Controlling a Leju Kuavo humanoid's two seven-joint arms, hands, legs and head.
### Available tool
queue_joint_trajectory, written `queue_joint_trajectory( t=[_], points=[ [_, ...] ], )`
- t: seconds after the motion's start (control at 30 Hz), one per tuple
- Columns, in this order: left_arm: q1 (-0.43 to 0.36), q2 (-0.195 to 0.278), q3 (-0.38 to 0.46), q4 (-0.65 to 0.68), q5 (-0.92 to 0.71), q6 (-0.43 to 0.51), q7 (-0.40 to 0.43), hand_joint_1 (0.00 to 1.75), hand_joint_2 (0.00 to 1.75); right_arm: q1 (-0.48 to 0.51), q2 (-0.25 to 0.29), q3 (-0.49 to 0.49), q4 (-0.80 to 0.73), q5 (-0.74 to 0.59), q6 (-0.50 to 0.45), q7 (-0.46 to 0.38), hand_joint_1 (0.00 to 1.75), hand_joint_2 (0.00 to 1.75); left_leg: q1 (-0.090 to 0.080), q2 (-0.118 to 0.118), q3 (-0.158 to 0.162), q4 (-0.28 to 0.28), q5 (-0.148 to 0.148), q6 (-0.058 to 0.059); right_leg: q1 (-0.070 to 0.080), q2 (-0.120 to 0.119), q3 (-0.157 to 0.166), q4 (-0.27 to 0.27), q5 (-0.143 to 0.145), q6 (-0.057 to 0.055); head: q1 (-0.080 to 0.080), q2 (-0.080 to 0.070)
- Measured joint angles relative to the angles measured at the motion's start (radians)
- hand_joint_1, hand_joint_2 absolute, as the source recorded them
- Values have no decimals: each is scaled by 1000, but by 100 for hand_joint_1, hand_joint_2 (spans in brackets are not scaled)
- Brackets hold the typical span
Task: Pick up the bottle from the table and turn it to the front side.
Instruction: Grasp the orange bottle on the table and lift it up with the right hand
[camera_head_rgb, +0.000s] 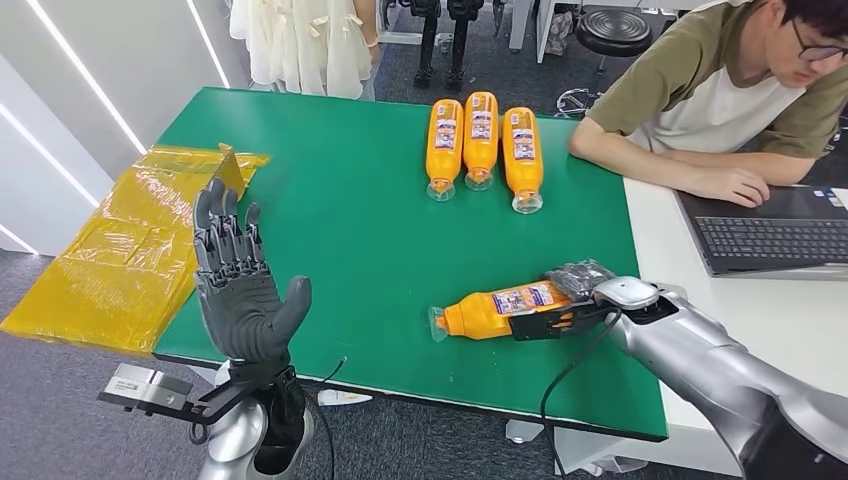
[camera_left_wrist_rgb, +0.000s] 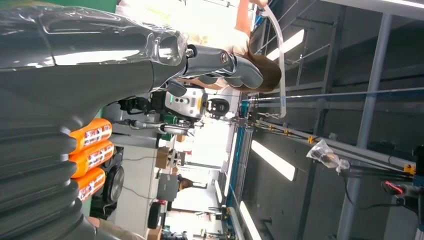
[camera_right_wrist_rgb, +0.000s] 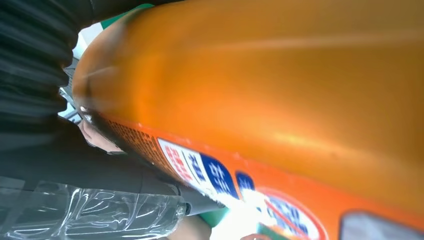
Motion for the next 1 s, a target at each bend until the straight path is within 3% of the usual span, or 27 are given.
queue_joint_trajectory(
  t=[0.23, 0.47, 0.63, 0.8, 1.0],
  points=[
    [0, 0, 0, 0, -7, -13, 0, 0, 175, 60, -33, -31, -32, 15, -139, 12, 175, 175, 1, 1, 8, 0, -1, 0, 1, 1, 8, -1, -1, 1, 0, 0],
    [9, 0, 0, 3, -17, -11, 0, 0, 175, 246, -43, -218, -166, 18, -480, 55, 175, 175, 1, 3, 10, 0, -2, -1, 2, 2, 11, -2, 1, 0, 0, 0],
    [4, -5, -2, 36, -7, -13, 0, 0, 175, 471, 11, -475, -356, 52, -648, 21, 175, 175, 2, -3, 4, -1, 0, -1, 2, -3, 6, -1, 0, 0, 0, 0],
    [-31, -14, -16, 102, 19, -34, 13, 0, 175, 633, 91, -712, -541, 30, -754, -95, 175, 175, 2, -6, 0, -1, 0, -1, 3, -6, 3, -1, -3, -1, 0, 0],
    [-58, -19, -62, 179, 19, -46, 65, 0, 175, 788, 170, -848, -716, 10, -835, -196, 175, 175, 1, -3, -1, -1, -3, -2, 2, -4, 1, -1, -4, -1, 0, 0]
  ],
)
